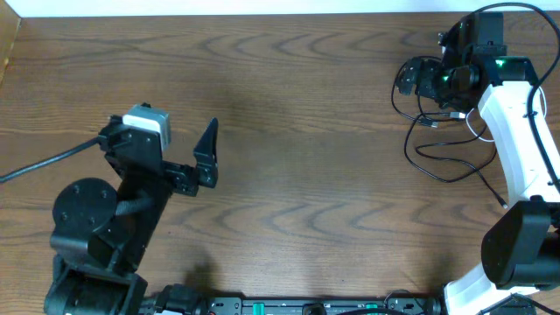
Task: Untangle cables
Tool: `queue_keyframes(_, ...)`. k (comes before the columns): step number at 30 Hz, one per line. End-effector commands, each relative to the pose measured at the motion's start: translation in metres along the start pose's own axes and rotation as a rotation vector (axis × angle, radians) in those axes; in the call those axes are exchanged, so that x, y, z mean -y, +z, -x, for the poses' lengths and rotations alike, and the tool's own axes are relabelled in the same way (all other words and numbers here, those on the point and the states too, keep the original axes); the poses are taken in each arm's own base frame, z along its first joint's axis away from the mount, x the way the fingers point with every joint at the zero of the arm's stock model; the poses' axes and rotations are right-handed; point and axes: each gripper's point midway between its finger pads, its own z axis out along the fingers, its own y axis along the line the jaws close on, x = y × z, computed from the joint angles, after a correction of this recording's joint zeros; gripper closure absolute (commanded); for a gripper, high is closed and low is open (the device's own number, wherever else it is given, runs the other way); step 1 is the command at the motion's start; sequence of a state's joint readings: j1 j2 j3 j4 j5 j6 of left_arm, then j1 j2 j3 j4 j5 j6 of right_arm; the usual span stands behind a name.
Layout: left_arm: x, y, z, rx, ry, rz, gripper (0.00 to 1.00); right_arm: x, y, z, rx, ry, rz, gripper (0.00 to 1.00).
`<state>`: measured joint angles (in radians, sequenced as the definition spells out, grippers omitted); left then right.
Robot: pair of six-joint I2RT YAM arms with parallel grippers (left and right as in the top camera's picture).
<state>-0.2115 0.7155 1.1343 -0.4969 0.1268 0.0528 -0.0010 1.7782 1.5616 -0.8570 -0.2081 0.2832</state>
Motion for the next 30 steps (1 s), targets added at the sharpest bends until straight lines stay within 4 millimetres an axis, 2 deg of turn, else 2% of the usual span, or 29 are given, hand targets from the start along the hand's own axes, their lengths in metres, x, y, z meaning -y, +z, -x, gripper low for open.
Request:
queue_keyframes(1,0.000,-0.011,0.003,0.015,0.009,0.009,0.02,-0.004,0.003,-0.004,-0.011,-0.019,0.004,0.01)
queue_keyframes(6,-0.007,-0.024,-0.021,-0.028,0.007,0.053,0.02,-0.004,0.003,-0.004,-0.011,-0.019,0.003,0.01)
queue_keyframes(11,-0.013,-0.034,-0.037,-0.011,0.008,0.090,0.02,-0.004,0.003,-0.004,-0.011,-0.019,0.004,0.01)
queue_keyframes(14,-0.016,-0.037,-0.035,0.060,0.009,0.108,0.02,-0.004,0.003,-0.004,-0.011,-0.019,0.003,0.01)
queue_keyframes(20,-0.021,-0.039,-0.010,0.334,0.012,0.126,0.02,-0.004,0.003,-0.004,-0.011,-0.019,0.003,0.01)
queue_keyframes(22,-0.023,-0.040,-0.007,0.411,0.014,0.133,0.02,-0.004,0.003,-0.004,-0.011,-0.019,0.003,0.01)
queue_keyframes(26,-0.025,-0.040,-0.013,0.497,0.018,0.144,0.02,-0.004,0.003,-0.004,-0.011,-0.019,0.004,0.01)
queue_keyframes(30,-0.029,-0.039,-0.037,0.506,0.020,0.156,0.02,-0.004,0.003,-0.004,-0.011,-0.019,0.003,0.01)
